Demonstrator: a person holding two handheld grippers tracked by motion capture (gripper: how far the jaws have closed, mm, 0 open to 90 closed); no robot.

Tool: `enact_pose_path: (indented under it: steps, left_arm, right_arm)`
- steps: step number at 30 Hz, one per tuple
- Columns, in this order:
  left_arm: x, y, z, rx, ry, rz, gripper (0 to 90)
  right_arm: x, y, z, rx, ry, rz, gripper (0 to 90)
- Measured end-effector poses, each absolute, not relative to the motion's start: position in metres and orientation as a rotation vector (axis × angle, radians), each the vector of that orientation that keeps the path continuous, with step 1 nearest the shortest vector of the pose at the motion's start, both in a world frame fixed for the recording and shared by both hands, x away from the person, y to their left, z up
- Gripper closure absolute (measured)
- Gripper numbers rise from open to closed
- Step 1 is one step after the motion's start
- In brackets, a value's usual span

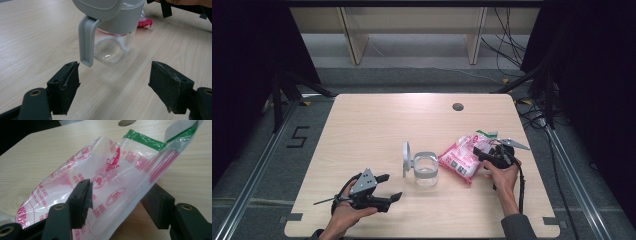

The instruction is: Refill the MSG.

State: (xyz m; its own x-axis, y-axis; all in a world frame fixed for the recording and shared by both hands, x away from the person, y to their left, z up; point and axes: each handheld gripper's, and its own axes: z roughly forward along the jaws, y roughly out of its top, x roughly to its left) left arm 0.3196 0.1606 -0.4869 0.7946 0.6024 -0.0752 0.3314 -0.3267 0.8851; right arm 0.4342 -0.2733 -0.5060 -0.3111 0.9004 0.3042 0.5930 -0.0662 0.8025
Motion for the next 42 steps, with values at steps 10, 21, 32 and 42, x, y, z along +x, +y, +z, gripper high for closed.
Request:
enact_pose_path:
  steps: [10, 21, 32, 42]
  left_arm:
    - [0.32, 0.161, -0.486, 1.937, 0.697, 0.326, 23.7]
    - [0.32, 0.16, -0.486, 1.929, 0.695, 0.319, 24.0]
    - [0.319, 0.163, -0.482, 1.92, 0.715, 0.319, 24.1]
    - [0.316, 0.158, -0.482, 1.922, 0.697, 0.31, 24.1]
  right_arm:
    - [0.437, -0.271, -0.509, 1.581, 1.914, 1.3, 62.9]
    - [0.436, -0.272, -0.507, 1.534, 1.919, 1.348, 89.6]
    - [0.427, -0.263, -0.496, 1.485, 1.903, 1.386, 90.0]
    - [0.41, -0.254, -0.471, 1.264, 1.921, 1.416, 90.0]
